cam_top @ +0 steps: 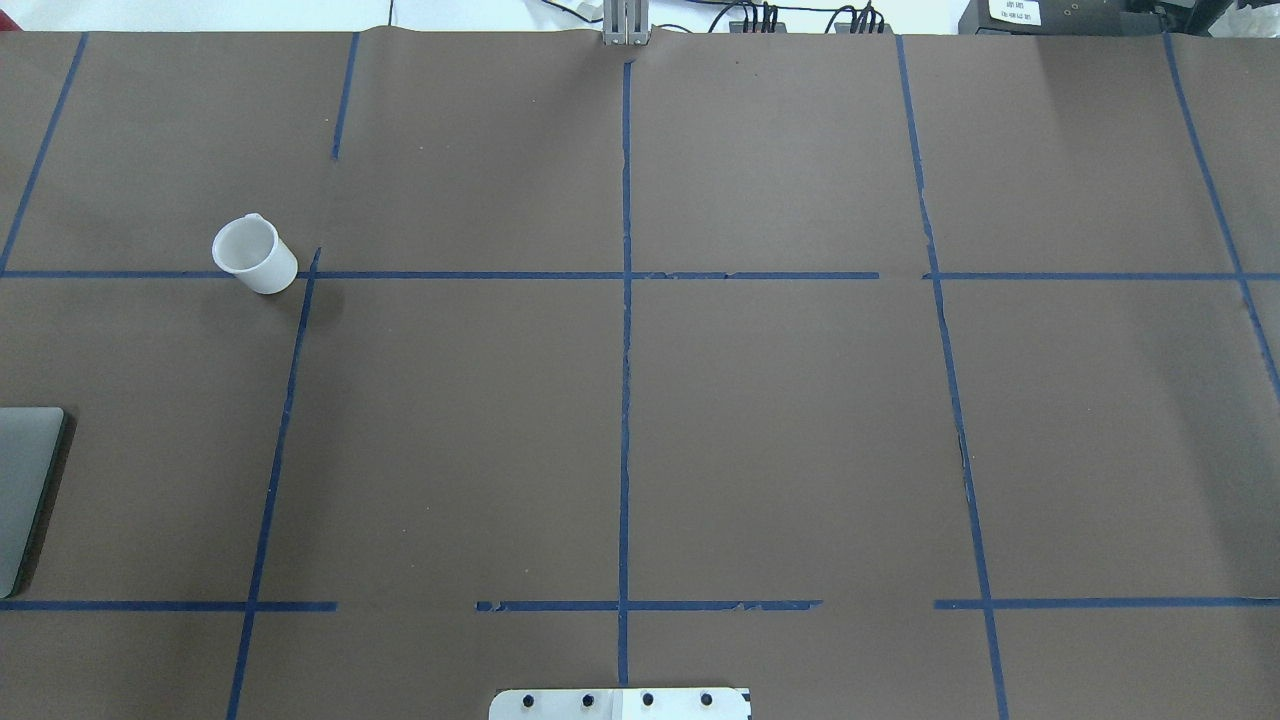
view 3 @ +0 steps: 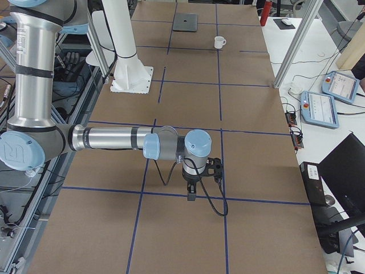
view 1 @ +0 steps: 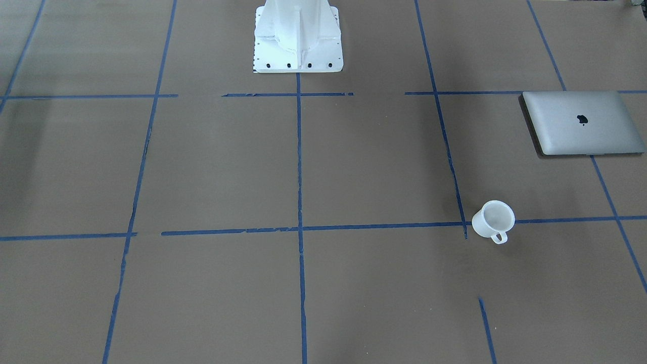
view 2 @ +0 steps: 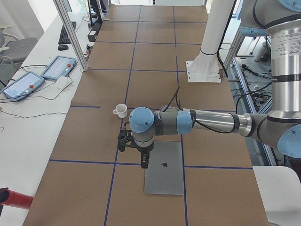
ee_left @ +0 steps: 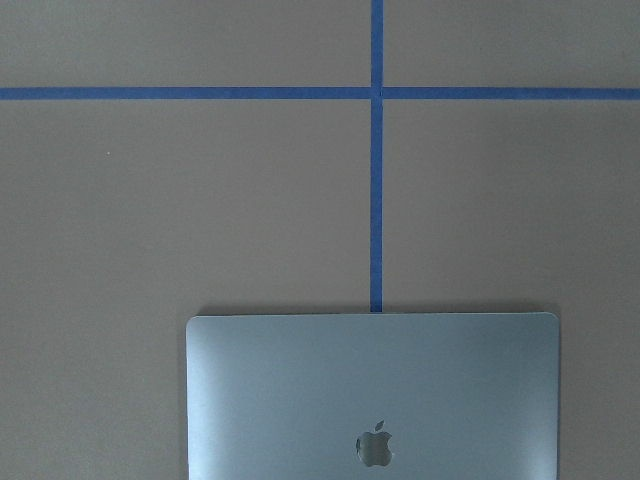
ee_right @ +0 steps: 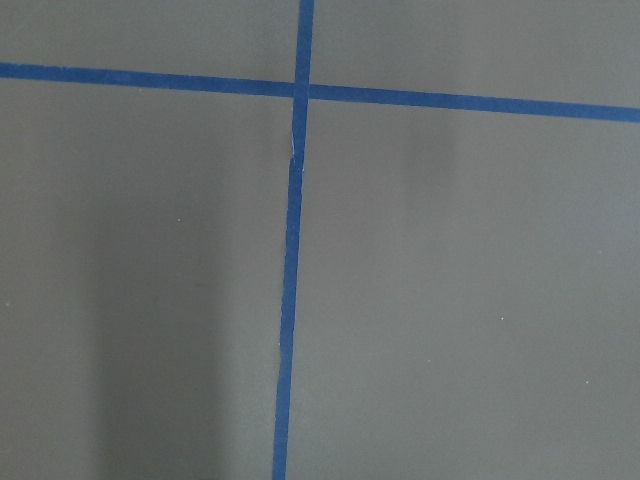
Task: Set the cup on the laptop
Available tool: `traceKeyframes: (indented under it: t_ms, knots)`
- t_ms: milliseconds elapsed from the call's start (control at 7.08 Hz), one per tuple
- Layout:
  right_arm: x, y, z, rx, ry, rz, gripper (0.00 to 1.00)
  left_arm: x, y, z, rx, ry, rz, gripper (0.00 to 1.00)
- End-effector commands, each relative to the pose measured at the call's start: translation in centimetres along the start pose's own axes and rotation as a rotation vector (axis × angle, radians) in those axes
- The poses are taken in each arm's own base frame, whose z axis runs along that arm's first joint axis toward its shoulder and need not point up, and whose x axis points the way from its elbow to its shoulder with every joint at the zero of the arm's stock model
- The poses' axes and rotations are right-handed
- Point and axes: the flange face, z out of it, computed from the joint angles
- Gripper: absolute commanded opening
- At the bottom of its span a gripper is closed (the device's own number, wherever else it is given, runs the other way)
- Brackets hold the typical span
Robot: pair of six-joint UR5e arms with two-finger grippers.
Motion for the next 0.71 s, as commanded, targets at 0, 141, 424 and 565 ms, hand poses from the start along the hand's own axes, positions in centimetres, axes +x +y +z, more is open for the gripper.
traceKeyframes:
  t_ms: [0,141,424,565]
  knots:
    - [0.0,0.0,0.0,0.000,0.000,0.000,1.00,0.8,-0.4,-0.7,0.010,-0.006,0.006,1.00]
    - [0.0,0.0,0.0,0.000,0.000,0.000,1.00,0.2,-0.2,-0.3,0.001,-0.013,0.000,1.00]
    - [0.0,0.0,0.0,0.000,0.000,0.000,1.00,0.3,0.3,-0.1,0.005,0.005,0.004,1.00]
    - [0.0,0.0,0.0,0.000,0.000,0.000,1.00,1.3,-0.6,-0.4,0.039,0.079,0.031,1.00]
